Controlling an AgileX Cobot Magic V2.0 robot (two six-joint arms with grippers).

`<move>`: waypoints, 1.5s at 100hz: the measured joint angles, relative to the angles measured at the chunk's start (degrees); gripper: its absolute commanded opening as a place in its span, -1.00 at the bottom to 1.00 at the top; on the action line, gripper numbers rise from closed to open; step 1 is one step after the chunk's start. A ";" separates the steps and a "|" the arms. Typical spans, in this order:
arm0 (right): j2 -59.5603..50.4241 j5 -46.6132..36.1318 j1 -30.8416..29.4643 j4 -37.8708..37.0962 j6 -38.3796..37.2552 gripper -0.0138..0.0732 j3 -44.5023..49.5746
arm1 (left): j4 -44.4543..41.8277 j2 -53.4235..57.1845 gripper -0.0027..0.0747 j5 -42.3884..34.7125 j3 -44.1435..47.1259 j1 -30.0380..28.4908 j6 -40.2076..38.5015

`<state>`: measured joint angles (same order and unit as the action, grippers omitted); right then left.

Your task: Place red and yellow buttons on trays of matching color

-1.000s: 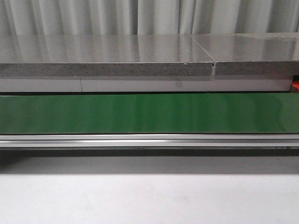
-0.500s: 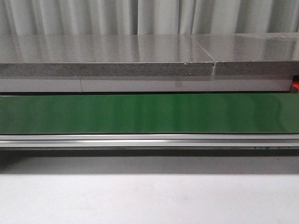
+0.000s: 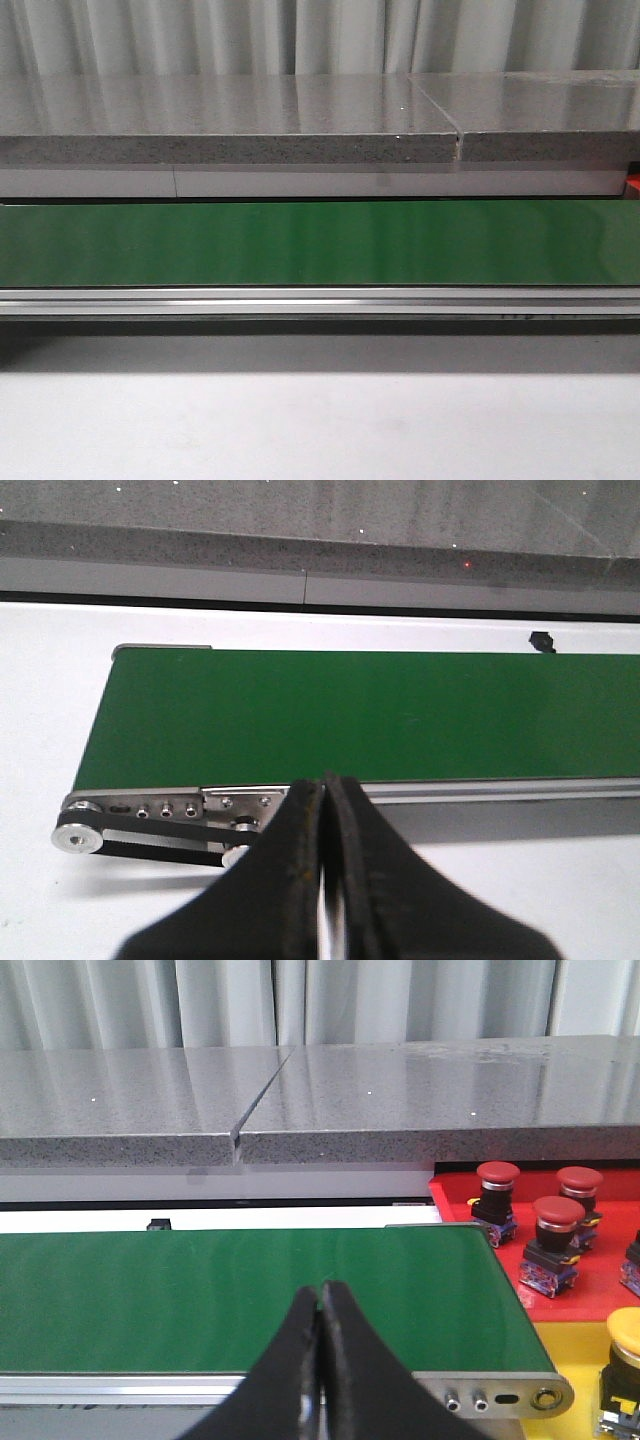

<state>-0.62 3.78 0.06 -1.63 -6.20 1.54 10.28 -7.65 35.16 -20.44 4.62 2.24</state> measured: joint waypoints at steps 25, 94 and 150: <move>0.00 0.00 0.00 0.00 0.00 -0.84 0.00 | -0.12 0.00 -0.98 -14.40 9.71 0.00 0.00; 0.00 0.00 0.00 0.00 0.00 -0.84 0.00 | -5.98 0.00 -0.98 -39.10 20.33 0.00 0.00; 0.00 0.00 0.00 0.00 -0.08 -0.84 0.00 | -8.08 0.00 -0.98 -40.19 20.33 0.00 0.00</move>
<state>-0.62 3.78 0.06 -1.63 -6.28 1.54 2.19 -7.65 -5.03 -0.10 4.62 2.24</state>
